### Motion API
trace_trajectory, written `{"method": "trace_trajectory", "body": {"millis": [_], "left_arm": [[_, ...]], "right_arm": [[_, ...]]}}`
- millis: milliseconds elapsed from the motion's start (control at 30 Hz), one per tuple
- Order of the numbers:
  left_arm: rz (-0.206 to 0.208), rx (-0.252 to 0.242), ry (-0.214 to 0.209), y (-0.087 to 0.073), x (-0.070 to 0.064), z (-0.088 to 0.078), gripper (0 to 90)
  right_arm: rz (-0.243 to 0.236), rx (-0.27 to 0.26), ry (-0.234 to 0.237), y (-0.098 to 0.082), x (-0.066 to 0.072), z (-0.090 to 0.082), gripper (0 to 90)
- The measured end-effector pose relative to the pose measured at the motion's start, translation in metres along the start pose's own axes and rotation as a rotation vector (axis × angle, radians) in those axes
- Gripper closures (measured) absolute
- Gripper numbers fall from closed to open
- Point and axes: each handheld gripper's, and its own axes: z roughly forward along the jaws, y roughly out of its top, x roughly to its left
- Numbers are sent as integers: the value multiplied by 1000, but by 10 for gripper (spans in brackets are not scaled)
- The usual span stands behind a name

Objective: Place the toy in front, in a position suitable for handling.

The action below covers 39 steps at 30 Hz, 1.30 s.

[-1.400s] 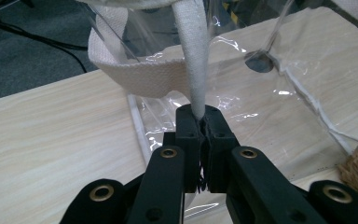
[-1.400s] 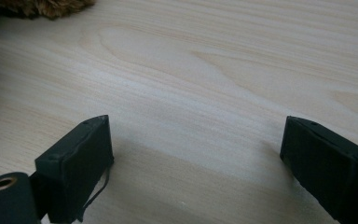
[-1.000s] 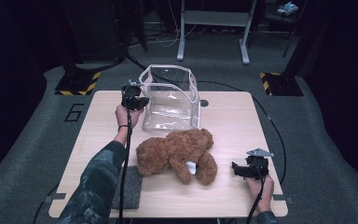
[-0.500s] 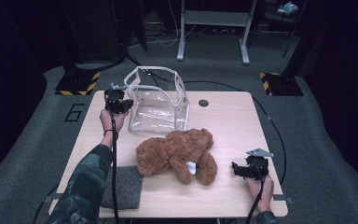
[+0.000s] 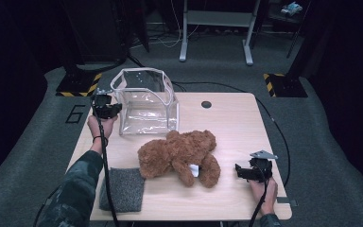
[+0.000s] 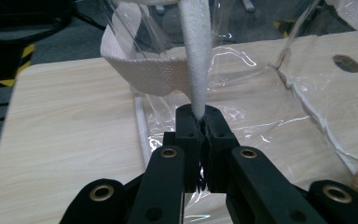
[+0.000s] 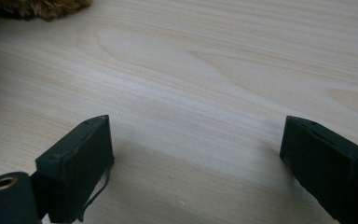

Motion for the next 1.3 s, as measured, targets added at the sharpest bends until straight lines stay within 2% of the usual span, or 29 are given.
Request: {"method": "trace_trajectory", "body": {"millis": [167,467,833,1000,1200,1267,1300], "left_arm": [[-21,-15,17,-8,13,-6,866],[-56,-12,79,-15,33,-19,866],[-90,-15,124,-25,55,-34,865],[-99,-17,144,-30,63,-40,865],[-140,-12,144,-34,67,-48,862],[-154,-31,142,-35,65,-52,828],[-160,-41,135,-35,64,-54,772]], "right_arm": [[0,0,1,0,0,0,87],[4,0,-4,0,0,0,87],[4,1,-4,0,0,0,87],[5,1,-5,0,0,0,87],[6,3,-4,0,0,0,87],[7,1,-6,0,0,0,88],[8,1,-5,0,0,0,88]]}}
